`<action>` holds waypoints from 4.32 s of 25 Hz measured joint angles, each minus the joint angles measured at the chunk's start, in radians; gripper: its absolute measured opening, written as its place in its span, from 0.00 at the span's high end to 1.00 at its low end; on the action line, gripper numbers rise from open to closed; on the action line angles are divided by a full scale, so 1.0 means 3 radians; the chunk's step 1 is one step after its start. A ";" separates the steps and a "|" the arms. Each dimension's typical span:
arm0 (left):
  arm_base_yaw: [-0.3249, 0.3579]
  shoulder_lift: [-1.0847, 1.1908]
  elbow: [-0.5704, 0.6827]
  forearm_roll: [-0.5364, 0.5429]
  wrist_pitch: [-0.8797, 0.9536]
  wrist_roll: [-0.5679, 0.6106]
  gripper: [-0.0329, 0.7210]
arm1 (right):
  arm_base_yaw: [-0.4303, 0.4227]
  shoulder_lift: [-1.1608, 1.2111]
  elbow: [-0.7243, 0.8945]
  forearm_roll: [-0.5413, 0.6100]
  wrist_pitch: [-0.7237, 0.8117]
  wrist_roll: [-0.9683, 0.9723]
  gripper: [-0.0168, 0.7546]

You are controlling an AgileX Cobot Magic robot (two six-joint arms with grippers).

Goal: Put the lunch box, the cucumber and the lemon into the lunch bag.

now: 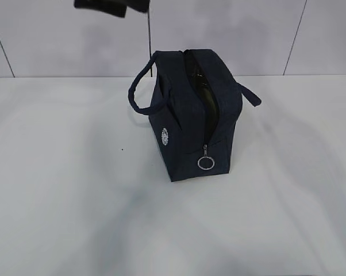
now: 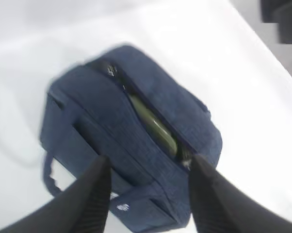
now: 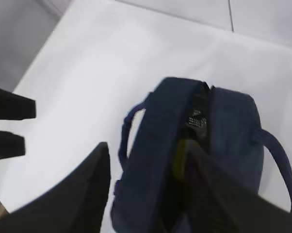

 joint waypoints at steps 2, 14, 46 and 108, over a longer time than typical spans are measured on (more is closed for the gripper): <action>0.0000 -0.0207 0.0000 0.0155 -0.0044 0.0000 0.46 | 0.0000 -0.0233 0.0000 0.0064 0.0006 0.0000 0.52; 0.0000 -0.1092 0.0000 0.0816 0.0031 -0.0191 0.48 | 0.0000 -0.1885 0.0061 -0.0171 0.0054 0.0000 0.53; 0.0000 -0.2805 0.3125 0.0353 -0.0590 0.0273 0.51 | 0.0000 -0.3574 0.5227 0.0918 -0.1269 -0.2251 0.50; 0.0000 -0.2307 0.3125 0.0242 -0.0803 0.0532 0.53 | -0.0667 -0.0149 0.4072 0.2196 -0.0282 -0.5508 0.45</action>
